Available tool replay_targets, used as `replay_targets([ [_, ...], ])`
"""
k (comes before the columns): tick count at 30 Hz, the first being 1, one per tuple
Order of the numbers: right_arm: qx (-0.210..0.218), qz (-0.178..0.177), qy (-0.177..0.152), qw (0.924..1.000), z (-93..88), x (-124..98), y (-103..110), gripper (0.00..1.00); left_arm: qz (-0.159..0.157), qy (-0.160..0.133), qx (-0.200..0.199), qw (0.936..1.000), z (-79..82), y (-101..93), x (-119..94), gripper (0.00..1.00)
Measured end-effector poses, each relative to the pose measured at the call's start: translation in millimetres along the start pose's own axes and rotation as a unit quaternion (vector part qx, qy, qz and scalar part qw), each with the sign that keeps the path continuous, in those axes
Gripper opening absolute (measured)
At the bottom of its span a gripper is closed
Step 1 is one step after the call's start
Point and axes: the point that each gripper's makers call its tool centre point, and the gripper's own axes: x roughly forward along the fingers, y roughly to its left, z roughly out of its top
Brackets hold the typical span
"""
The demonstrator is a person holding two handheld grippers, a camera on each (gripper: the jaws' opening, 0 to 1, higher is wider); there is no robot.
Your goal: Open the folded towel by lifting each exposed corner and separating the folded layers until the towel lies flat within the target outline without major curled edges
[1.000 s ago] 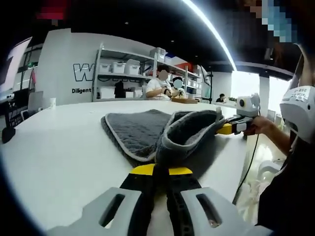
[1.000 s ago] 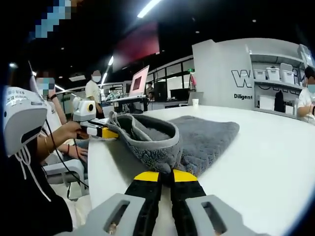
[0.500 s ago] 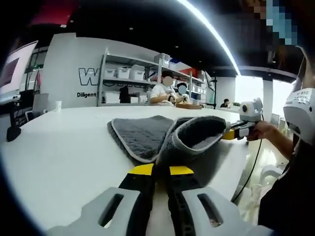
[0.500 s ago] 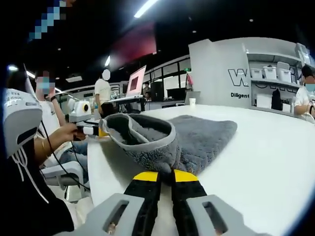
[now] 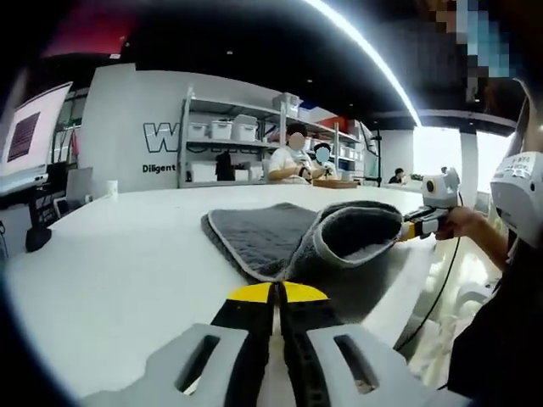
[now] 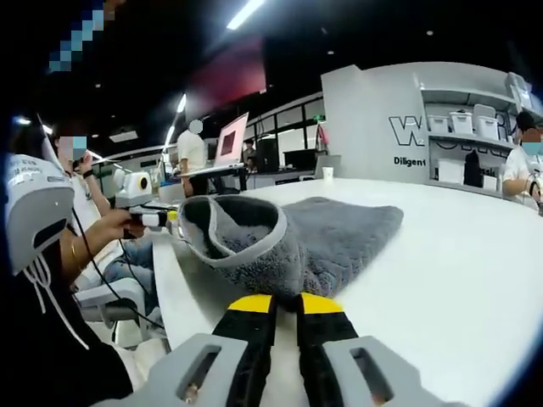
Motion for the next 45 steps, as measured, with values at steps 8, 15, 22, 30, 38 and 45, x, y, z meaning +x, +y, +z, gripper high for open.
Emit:
replay_targets([
  [8,0.002,-0.013,-0.01,0.9999,4.2,-9,-4,0.02,0.014,-0.013,-0.009,0.9998,6.0,8.2,-9,0.0],
  [15,0.001,-0.034,-0.023,0.9992,9.8,-18,-15,0.0,0.019,-0.018,-0.006,0.9996,9.7,9.5,-10,0.0],
  [22,-0.004,-0.056,-0.033,0.9979,17.6,-25,-28,0.01,0.029,-0.022,-0.003,0.9993,12.3,13.5,-11,0.03],
  [30,-0.009,-0.068,-0.04,0.9968,22.1,-27,-36,0.05,0.062,-0.031,0.002,0.9976,14.6,27.1,-15,0.13],
  [38,-0.013,-0.085,-0.053,0.9949,30.1,-29,-43,0.14,0.077,-0.038,-0.009,0.9963,17.2,33.7,-13,0.26],
  [45,-0.022,-0.095,-0.05,0.994,32.1,-27,-49,0.26,0.064,-0.045,-0.047,0.9958,20.5,29.5,-9,0.37],
])
